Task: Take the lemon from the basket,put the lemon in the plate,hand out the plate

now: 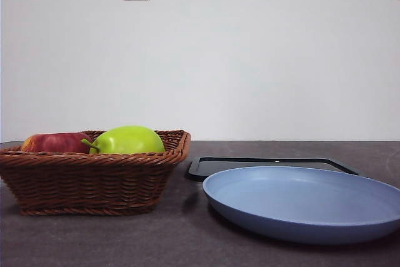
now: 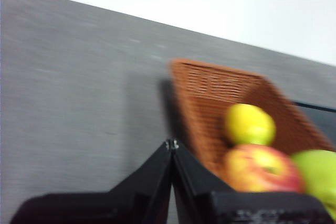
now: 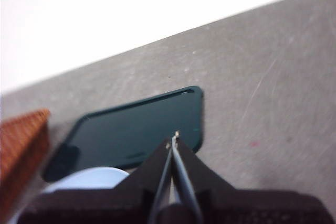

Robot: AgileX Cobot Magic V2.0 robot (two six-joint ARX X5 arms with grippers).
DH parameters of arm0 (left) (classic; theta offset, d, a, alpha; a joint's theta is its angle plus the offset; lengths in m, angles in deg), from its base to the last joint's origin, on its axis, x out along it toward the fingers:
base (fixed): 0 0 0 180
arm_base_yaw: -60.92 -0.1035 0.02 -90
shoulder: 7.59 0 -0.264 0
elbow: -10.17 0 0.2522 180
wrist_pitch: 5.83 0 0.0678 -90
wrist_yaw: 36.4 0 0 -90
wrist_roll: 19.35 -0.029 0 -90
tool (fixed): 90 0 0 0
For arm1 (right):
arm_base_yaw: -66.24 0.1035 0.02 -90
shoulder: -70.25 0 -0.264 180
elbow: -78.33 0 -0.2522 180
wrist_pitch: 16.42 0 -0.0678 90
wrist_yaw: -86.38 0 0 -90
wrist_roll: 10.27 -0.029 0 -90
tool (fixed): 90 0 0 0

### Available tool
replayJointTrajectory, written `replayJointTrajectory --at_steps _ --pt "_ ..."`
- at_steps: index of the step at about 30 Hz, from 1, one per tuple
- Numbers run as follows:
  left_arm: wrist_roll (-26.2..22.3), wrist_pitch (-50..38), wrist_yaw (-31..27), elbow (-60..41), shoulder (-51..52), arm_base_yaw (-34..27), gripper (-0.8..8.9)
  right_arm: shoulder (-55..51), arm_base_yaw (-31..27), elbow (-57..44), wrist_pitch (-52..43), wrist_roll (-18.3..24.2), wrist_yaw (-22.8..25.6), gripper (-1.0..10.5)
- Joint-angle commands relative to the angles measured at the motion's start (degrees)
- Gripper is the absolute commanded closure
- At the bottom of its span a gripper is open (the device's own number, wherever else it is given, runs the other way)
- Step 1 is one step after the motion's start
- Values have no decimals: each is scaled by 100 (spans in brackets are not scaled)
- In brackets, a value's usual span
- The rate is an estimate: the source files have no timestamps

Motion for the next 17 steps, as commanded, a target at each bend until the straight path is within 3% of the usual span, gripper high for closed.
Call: replayJointTrajectory --at_steps 1,4,12,17 --pt "422 -52 492 -52 17 -24 805 -9 11 -31 -118 -1292 0 943" --pt "684 -210 800 -50 17 -24 806 -9 11 -24 -164 -1635 -92 943" --pt "940 -13 774 588 -409 -24 806 308 9 503 216 -1617 -754 944" --pt "916 13 789 1346 -1384 -24 806 920 9 1300 896 -1102 -756 944"
